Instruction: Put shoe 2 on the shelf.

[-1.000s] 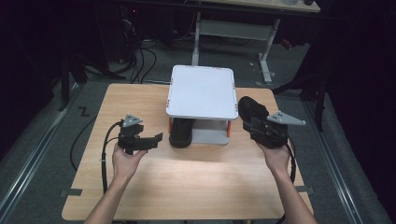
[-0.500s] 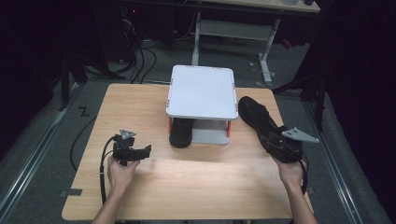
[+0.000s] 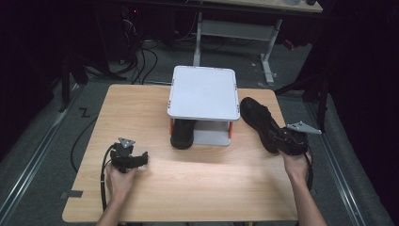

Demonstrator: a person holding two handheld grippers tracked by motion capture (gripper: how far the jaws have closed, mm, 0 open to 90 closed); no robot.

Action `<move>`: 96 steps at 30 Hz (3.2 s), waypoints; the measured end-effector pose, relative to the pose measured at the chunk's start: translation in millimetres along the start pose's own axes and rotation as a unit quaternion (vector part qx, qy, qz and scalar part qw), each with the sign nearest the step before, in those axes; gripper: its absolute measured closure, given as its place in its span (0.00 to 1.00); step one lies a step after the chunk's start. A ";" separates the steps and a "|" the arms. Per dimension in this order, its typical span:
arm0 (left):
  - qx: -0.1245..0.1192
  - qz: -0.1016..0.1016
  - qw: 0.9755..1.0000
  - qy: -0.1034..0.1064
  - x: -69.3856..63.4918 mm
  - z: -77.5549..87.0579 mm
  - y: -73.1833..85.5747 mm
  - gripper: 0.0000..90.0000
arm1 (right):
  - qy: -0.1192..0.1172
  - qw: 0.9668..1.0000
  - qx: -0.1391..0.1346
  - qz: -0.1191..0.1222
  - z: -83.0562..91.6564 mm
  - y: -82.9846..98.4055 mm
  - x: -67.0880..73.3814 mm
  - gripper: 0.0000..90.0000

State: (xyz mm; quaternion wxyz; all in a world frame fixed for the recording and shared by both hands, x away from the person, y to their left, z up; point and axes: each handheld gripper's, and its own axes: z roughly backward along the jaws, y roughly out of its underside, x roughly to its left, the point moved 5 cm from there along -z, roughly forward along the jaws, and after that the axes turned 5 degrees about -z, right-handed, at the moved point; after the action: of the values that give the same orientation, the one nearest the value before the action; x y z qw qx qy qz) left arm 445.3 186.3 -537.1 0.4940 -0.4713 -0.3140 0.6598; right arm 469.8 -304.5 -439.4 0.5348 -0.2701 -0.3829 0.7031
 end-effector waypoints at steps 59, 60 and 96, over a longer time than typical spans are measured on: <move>-0.006 0.001 1.000 -0.002 -1.8 4.5 1.5 0.22 | 0.015 0.987 0.153 0.041 -78.7 -9.7 -5.7 0.93; -0.006 0.001 1.000 -0.002 -1.9 4.5 1.5 0.22 | 0.013 0.987 0.154 0.038 -77.5 -9.5 -5.7 0.93; 0.002 -0.007 1.000 0.015 -10.0 4.8 4.8 0.20 | -0.035 0.992 0.092 0.074 6.0 9.7 32.3 0.93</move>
State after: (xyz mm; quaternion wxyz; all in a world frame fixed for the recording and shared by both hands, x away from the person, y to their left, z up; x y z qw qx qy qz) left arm 439.9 175.6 -536.4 0.5040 -0.4781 -0.3086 0.6498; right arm 450.6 -276.3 -443.2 0.4906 -0.2225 -0.3138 0.7819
